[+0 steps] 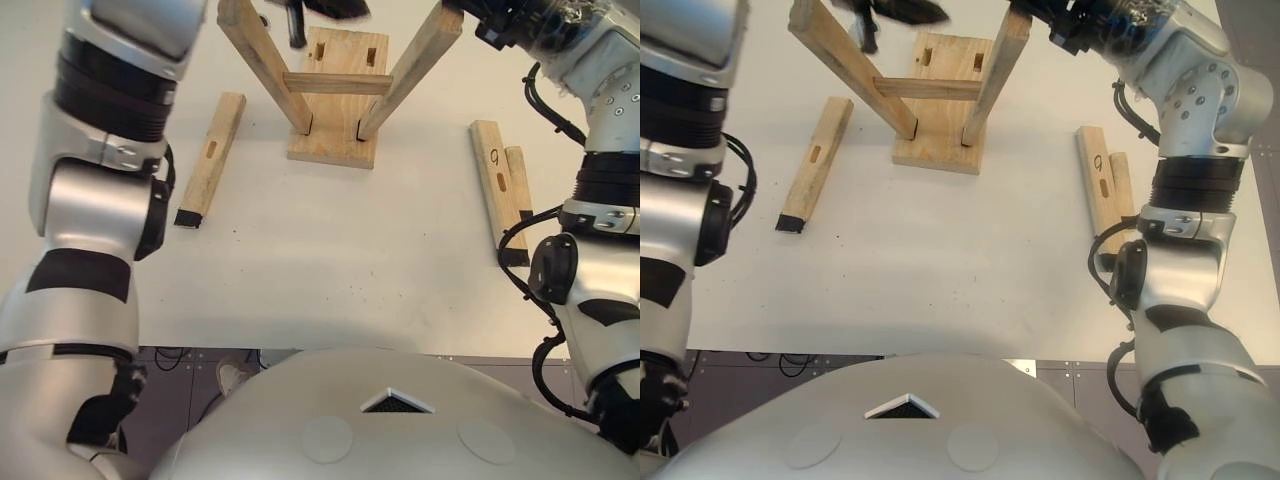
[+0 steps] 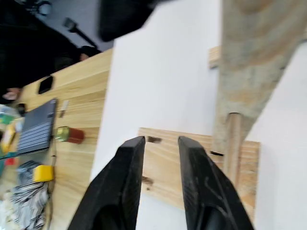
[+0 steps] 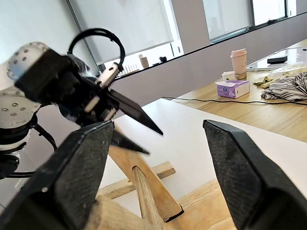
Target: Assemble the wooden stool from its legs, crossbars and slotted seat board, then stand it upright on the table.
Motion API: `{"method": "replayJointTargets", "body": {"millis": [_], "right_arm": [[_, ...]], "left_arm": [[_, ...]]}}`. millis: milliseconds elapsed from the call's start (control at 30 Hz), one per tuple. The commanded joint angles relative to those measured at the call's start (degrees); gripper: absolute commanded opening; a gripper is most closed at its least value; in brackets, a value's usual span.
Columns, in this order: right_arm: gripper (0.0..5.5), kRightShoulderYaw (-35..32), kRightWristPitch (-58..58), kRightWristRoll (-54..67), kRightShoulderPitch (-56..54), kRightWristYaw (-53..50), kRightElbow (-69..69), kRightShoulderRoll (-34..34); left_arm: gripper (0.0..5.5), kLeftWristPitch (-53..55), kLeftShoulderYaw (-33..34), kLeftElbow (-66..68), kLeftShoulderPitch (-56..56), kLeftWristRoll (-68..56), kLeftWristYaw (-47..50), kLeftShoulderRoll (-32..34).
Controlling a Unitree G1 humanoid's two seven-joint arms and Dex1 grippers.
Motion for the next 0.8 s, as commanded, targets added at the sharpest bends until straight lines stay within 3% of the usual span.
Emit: {"method": "replayJointTargets", "body": {"millis": [33, 100, 200, 267, 400, 500, 733, 800], "right_arm": [[3.42, 2.9, 1.8, -3.7, 3.9, -3.6, -0.3, -0.3], [3.42, 2.9, 1.6, -3.6, 3.9, -4.2, -0.6, -0.3], [3.42, 4.0, 1.2, -3.9, 3.4, -3.9, -0.1, -0.3], [3.42, 4.8, 1.0, -4.2, 3.4, -3.7, 0.2, -0.5], [3.42, 5.1, 0.8, -4.7, 3.5, -4.2, 0.3, 0.0], [3.42, 3.5, 1.2, -3.3, 3.5, -5.7, -0.4, 0.9], [3.42, -15.4, 8.4, 15.6, -1.9, -16.4, 1.8, 5.3], [3.42, -19.3, 8.1, 18.8, -1.8, -20.4, 2.0, 5.9]], "left_arm": [[0.47, 7.7, 0.9, -11.0, 9.4, 2.6, 8.3, -0.7], [0.05, 12.9, 0.7, -14.5, 15.1, 2.1, 14.9, -6.9], [0.02, 15.8, -4.1, -10.8, 29.2, 2.1, 25.2, -16.0], [0.02, 14.6, -4.7, -6.8, 32.3, 2.1, 28.2, -17.0], [0.02, 15.2, 2.1, -7.2, 28.0, -1.3, 29.7, -17.9], [0.02, 19.5, 14.1, -12.0, 21.3, -7.3, 31.3, -19.0], [0.02, 33.2, 58.1, -14.5, -1.4, -34.1, 41.8, -25.3], [0.02, 32.9, 62.6, -12.5, -2.7, -36.2, 44.9, -23.0]]}}
